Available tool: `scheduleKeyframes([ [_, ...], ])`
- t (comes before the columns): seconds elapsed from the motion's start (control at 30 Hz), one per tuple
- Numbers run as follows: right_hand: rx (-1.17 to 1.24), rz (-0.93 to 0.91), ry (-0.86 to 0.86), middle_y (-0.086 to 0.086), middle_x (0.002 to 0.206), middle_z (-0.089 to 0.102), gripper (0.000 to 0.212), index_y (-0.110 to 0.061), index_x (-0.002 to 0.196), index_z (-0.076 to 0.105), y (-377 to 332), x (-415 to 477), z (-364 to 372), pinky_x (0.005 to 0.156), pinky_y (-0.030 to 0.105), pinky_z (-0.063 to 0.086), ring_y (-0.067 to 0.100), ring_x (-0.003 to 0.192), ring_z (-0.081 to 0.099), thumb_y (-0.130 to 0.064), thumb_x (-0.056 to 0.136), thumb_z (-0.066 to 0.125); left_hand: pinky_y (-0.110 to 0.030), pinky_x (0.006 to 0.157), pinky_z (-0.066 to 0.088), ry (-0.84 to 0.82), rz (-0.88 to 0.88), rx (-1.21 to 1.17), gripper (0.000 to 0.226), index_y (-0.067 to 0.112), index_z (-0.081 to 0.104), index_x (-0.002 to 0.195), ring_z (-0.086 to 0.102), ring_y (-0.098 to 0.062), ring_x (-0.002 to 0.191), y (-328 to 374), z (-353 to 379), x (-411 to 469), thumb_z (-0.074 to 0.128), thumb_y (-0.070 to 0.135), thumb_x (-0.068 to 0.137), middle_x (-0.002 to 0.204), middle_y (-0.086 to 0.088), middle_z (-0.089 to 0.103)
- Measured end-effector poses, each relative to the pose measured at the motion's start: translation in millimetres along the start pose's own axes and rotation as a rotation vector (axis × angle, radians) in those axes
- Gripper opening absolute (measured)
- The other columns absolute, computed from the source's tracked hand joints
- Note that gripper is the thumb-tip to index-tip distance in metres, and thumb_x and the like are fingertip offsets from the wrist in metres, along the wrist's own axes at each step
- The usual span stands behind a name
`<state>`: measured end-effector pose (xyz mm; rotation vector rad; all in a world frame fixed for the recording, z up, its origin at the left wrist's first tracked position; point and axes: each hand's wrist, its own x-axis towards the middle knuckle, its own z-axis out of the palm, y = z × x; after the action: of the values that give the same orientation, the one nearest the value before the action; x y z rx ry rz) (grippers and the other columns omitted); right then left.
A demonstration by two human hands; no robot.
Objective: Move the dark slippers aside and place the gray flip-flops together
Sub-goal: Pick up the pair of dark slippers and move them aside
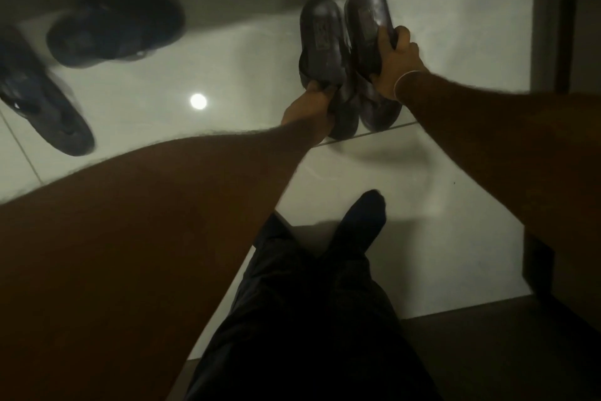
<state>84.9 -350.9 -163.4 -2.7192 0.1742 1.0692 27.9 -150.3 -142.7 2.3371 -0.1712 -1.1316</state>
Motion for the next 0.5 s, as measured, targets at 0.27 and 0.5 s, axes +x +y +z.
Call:
scheduleKeyframes([
  [0.27,0.016,0.025,-0.006,0.019,0.17,0.014,0.101,-0.021,0.169,0.009,-3.5,-2.8,-1.7,0.12,0.057,0.038,0.046,0.148,0.032,-0.023,0.092,0.074,-0.054,0.118,0.045,-0.01,-0.023,0.027,0.06,0.021,0.038,0.165,0.057,-0.044,0.136,-1.6,5.6,0.0,0.054,0.028,0.108,0.167,-0.016,0.036],
  [0.5,0.033,0.087,0.14,0.017,0.176,0.005,0.083,-0.02,0.165,0.026,-12.3,-19.9,-15.8,0.121,0.055,0.037,0.047,0.151,0.033,-0.027,0.095,0.068,-0.054,0.102,0.056,0.087,0.009,0.103,0.075,0.028,0.014,0.172,0.064,-0.042,0.123,-3.2,3.7,-18.5,0.051,0.028,0.107,0.155,-0.021,0.052],
])
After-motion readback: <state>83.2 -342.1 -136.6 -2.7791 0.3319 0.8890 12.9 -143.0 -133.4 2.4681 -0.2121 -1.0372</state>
